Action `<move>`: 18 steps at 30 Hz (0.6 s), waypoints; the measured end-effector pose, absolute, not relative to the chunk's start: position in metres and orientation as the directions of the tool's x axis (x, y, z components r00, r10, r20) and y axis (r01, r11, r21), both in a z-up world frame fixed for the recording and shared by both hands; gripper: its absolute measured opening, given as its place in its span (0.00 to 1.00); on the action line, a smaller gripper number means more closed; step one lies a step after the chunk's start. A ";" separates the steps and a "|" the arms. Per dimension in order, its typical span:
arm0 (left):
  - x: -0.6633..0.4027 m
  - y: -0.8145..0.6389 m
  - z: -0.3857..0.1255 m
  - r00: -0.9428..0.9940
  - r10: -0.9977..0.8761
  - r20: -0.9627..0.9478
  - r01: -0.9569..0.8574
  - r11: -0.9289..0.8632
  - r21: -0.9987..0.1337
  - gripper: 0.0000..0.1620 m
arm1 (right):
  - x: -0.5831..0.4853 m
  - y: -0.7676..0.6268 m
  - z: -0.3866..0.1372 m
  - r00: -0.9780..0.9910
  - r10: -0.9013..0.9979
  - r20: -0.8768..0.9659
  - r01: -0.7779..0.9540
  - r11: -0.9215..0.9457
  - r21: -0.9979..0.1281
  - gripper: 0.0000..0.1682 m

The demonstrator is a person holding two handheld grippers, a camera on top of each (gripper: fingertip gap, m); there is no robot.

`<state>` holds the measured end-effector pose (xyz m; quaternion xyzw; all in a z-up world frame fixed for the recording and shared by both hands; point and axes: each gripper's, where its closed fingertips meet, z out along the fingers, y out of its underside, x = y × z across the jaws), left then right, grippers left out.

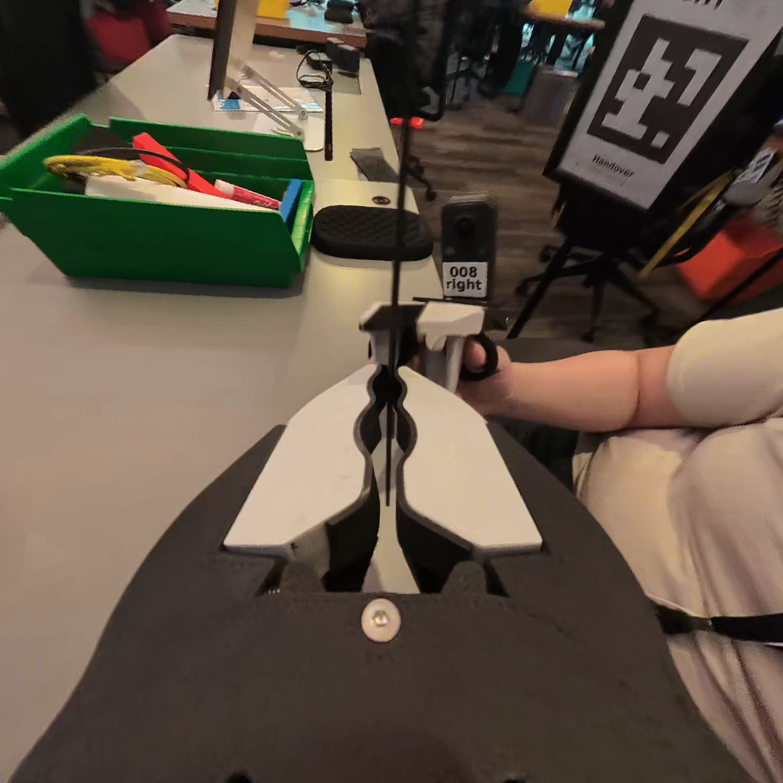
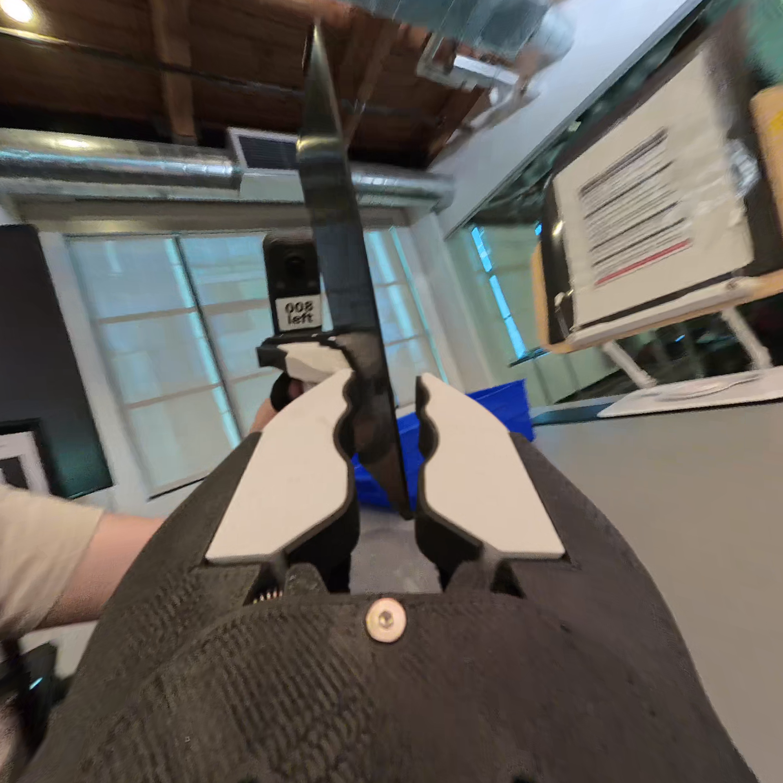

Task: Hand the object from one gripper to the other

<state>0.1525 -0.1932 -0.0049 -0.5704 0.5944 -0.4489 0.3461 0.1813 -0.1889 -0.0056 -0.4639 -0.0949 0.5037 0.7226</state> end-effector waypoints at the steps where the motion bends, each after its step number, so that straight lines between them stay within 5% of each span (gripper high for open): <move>1: 0.150 -0.193 -0.001 -0.114 -0.990 0.089 -0.358 -0.043 -0.933 0.01 | 0.189 -0.189 -0.003 0.493 0.805 -0.331 -0.653 0.091 -0.752 0.18; 7: 0.139 -0.240 0.029 -0.432 -0.755 0.493 -0.358 -0.358 -0.862 0.01 | 0.226 -0.203 0.034 0.608 0.786 -0.113 -0.547 0.312 -0.777 0.34; 11: 0.142 -0.247 0.023 -0.420 -0.722 0.550 -0.396 -0.399 -0.827 0.01 | 0.238 -0.217 0.073 0.808 0.484 0.335 -0.062 0.636 -0.769 0.40; 14: 0.140 -0.255 0.028 -0.437 -0.636 0.636 -0.435 -0.470 -0.768 0.01 | 0.238 -0.208 0.082 0.727 0.136 0.673 0.427 0.678 -0.599 0.41; 18: 0.141 -0.262 0.025 -0.414 -0.567 0.712 -0.488 -0.522 -0.700 0.01 | 0.223 -0.204 0.084 0.424 -0.168 0.890 0.757 0.605 -0.247 0.43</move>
